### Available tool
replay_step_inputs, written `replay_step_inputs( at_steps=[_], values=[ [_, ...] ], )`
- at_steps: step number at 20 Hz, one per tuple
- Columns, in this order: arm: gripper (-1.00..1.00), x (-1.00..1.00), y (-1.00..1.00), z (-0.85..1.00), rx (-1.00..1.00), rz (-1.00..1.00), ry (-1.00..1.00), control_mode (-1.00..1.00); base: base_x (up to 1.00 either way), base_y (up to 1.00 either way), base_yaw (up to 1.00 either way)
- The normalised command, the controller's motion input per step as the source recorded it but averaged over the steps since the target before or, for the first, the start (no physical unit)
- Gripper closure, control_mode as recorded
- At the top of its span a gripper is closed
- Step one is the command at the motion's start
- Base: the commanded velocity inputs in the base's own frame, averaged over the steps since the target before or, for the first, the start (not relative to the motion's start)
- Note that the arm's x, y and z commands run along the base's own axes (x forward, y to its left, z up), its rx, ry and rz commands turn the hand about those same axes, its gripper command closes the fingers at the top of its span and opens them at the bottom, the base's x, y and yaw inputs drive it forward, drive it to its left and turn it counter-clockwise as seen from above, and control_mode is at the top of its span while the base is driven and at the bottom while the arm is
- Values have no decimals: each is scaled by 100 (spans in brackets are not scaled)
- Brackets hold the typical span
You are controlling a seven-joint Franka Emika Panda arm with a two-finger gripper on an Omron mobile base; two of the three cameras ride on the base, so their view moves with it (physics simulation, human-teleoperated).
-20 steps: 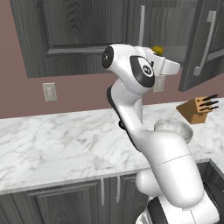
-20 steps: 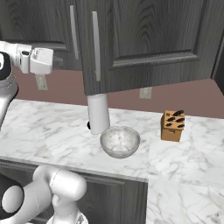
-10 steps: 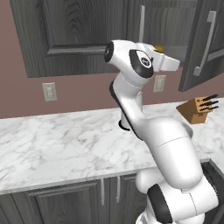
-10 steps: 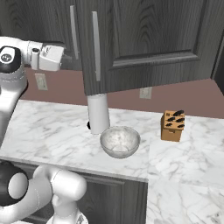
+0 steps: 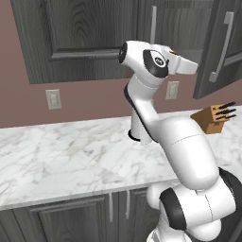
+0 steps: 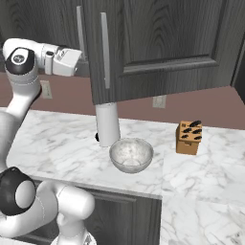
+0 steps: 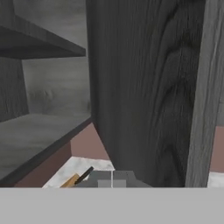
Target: Open the cabinet. Pick the apple and orange from the cabinet and place them into the bowl. Then close the cabinet.
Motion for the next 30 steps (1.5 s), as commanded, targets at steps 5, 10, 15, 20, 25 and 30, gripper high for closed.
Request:
replay_step_inputs(
  at_steps=[5, 10, 15, 20, 25, 30],
  values=[
    [100, 4, -30, 0, 0, -8, 0, -100, 0, 0, 0],
    [100, 0, -34, 0, -1, -8, 0, -100, 0, 0, 0],
    [100, 0, -34, 0, 0, -8, 0, -100, 0, 0, 0],
    [100, -2, -33, 0, -2, -9, 0, -100, 0, 0, 0],
    [100, -21, -34, 0, -2, -10, 0, -100, 0, 0, 0],
    [100, -26, -35, 0, -2, -9, 0, -100, 0, 0, 0]
  ],
)
